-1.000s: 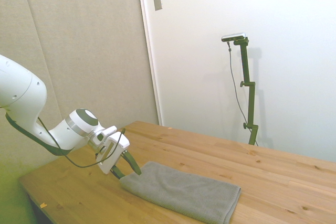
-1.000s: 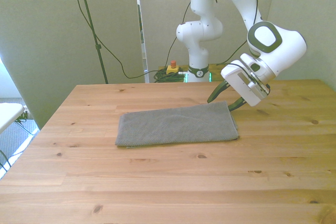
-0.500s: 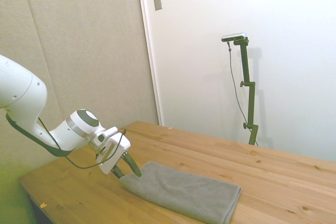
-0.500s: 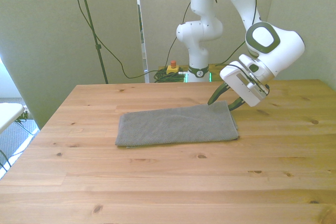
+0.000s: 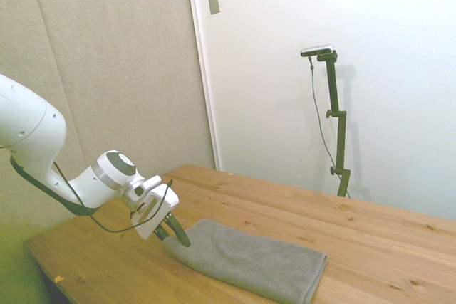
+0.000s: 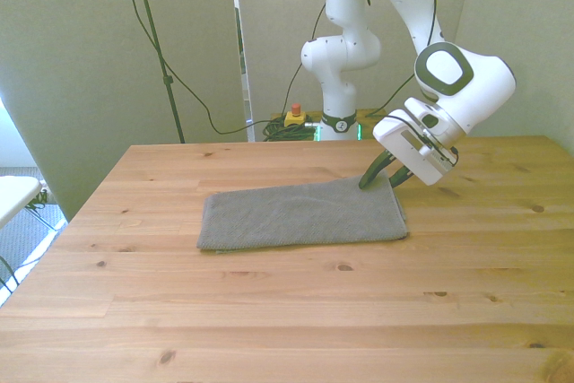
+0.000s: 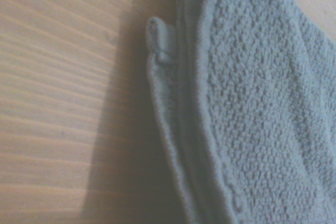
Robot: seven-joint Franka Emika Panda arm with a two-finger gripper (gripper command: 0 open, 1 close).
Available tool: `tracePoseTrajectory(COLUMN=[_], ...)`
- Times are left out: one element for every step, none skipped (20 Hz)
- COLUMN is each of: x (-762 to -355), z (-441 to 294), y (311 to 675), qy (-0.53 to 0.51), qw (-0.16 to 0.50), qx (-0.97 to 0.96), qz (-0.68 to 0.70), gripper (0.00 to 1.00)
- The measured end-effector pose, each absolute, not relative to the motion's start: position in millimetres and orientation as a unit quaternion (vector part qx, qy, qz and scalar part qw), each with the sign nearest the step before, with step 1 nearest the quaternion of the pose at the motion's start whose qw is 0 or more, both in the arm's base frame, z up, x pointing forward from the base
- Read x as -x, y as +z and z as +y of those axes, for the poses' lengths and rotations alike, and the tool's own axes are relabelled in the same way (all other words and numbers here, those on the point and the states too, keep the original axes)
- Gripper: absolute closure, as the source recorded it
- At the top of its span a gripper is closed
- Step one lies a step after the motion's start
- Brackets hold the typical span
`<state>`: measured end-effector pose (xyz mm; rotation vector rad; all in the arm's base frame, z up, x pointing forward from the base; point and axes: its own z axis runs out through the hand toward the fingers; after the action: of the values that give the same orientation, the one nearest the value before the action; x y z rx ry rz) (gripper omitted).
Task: Fold the towel
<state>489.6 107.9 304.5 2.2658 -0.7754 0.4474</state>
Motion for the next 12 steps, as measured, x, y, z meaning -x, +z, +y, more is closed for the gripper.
tracePoseTrajectory(x=[-489, -489, -489, -489, -490, -491, -492, -494, -496, -497, -499, -502], z=[108, 108, 108, 108, 108, 107, 105, 104, 103, 102, 101, 99], y=[304, 303, 303, 303, 304, 305, 309, 313, 318, 324, 333, 344], qy=[0.172, 0.171, 0.171, 0.170, 0.169, 0.170, 0.172, 0.172, 0.173, 0.174, 0.177, 0.181], qw=[0.344, 0.343, 0.339, 0.336, 0.331, 0.324, 0.317, 0.304, 0.291, 0.278, 0.263, 0.249], qx=[-0.873, -0.874, -0.875, -0.876, -0.877, -0.878, -0.879, -0.880, -0.882, -0.884, -0.885, -0.886], qz=[-0.298, -0.299, -0.300, -0.302, -0.305, -0.308, -0.314, -0.321, -0.328, -0.334, -0.340, -0.346], gripper=[1.00, 1.00, 1.00, 1.00, 1.00, 1.00, 1.00, 1.00, 1.00, 1.00, 1.00, 1.00])
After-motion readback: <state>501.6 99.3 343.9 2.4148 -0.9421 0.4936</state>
